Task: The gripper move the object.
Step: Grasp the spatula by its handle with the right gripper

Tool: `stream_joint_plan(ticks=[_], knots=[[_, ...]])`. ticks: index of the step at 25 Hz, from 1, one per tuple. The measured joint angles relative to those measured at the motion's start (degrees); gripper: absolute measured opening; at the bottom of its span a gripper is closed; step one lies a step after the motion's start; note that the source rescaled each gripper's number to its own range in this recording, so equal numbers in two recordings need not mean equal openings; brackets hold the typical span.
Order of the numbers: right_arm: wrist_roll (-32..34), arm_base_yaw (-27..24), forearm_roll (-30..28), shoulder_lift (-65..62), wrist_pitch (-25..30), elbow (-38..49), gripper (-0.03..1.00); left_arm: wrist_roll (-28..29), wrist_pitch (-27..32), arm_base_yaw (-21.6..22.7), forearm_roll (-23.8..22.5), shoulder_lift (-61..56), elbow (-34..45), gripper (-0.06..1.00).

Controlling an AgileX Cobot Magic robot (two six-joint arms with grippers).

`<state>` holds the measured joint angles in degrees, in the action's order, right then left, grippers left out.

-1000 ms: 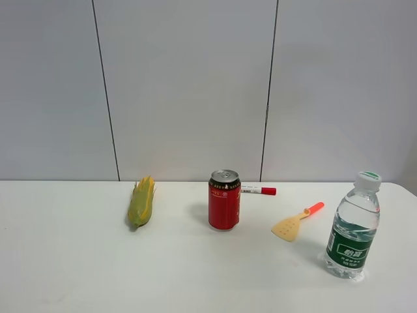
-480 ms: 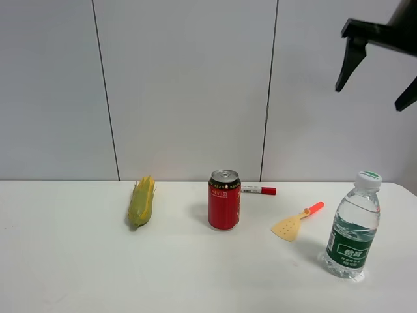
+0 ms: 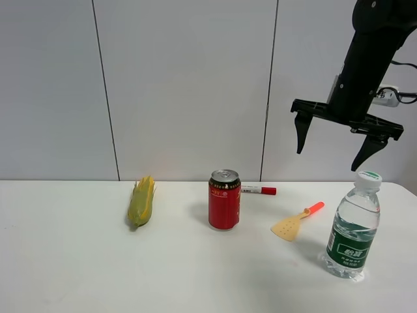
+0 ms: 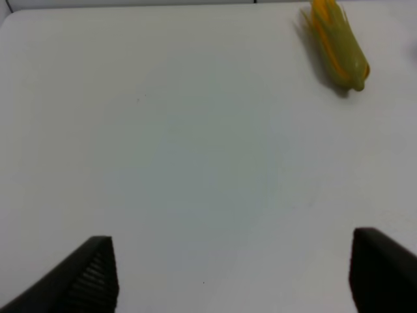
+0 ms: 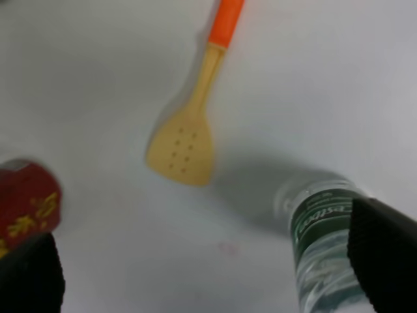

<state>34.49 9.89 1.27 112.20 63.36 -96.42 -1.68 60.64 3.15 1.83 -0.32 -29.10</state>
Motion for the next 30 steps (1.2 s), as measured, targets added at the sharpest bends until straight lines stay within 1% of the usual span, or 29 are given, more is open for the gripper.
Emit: stream_joint_plan(ticks=[6,10,14,19,22,27,30], knots=[[0.68,-0.87,-0.79,6.04,-1.58,-0.12,0.95,0.0,0.0,0.0,0.0,0.0,0.0,1.0],[1.92,-2.26,-0.39,9.25,-4.16,-0.12,0.95,0.0,0.0,0.0,0.0,0.0,0.0,1.0],[3.6,-3.58,1.05,11.55,-7.21,-0.12,0.95,0.0,0.0,0.0,0.0,0.0,0.0,1.0],[5.03,-3.76,3.12,15.49,-8.59,-1.14,0.95,0.0,0.0,0.0,0.0,0.0,0.0,1.0],[5.03,-3.76,3.63,18.66,-7.06,-5.74,0.95,0.0,0.0,0.0,0.0,0.0,0.0,1.0],[4.64,-3.04,3.57,24.2,-0.68,-16.36,0.95,0.0,0.0,0.0,0.0,0.0,0.0,1.0],[4.63,-2.22,3.62,26.42,2.43,-19.73,0.95,0.0,0.0,0.0,0.0,0.0,0.0,1.0]])
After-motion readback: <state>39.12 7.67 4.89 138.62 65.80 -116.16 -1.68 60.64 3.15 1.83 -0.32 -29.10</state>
